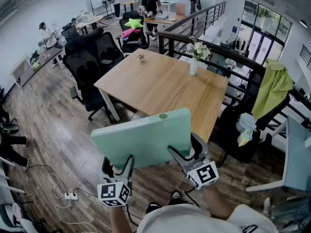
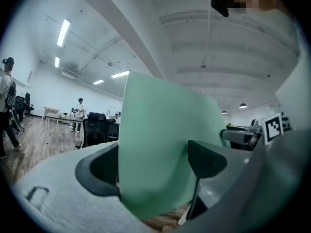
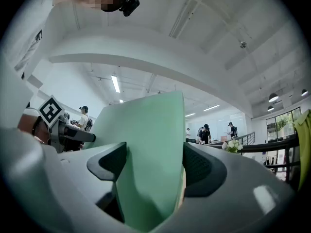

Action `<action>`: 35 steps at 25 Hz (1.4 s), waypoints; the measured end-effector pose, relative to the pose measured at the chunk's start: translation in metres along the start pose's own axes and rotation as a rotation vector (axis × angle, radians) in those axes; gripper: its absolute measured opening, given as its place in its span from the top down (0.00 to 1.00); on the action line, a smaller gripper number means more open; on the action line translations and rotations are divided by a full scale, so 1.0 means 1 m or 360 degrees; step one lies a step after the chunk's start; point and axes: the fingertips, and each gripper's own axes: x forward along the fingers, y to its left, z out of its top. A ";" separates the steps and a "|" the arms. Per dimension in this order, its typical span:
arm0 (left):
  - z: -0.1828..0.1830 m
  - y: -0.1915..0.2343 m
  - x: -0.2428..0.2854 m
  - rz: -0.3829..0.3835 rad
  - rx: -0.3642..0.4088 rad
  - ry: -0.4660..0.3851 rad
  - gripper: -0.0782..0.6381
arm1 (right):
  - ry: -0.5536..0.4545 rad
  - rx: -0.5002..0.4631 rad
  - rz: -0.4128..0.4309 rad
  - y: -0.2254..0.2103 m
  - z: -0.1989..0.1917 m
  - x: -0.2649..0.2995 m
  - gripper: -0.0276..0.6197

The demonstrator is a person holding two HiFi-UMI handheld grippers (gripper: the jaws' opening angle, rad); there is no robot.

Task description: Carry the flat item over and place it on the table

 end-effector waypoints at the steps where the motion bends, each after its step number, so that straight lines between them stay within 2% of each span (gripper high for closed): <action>1: 0.000 -0.001 0.000 0.0000 -0.0004 0.0001 0.26 | 0.0000 0.0001 0.0000 -0.001 0.000 -0.001 0.39; 10: -0.004 -0.018 0.008 0.0013 0.0000 0.0010 0.26 | -0.0001 0.0016 0.0016 -0.019 -0.004 -0.007 0.38; 22: -0.017 -0.048 0.020 0.0134 -0.0009 0.0009 0.26 | -0.0026 0.0024 0.0139 -0.054 -0.016 -0.010 0.38; 27: -0.025 -0.046 0.019 0.0188 -0.0020 0.0036 0.26 | -0.0012 0.0046 0.0197 -0.054 -0.026 -0.002 0.38; 35: -0.030 -0.019 0.030 0.0242 -0.0043 0.0051 0.26 | 0.0023 0.0058 0.0262 -0.047 -0.038 0.031 0.38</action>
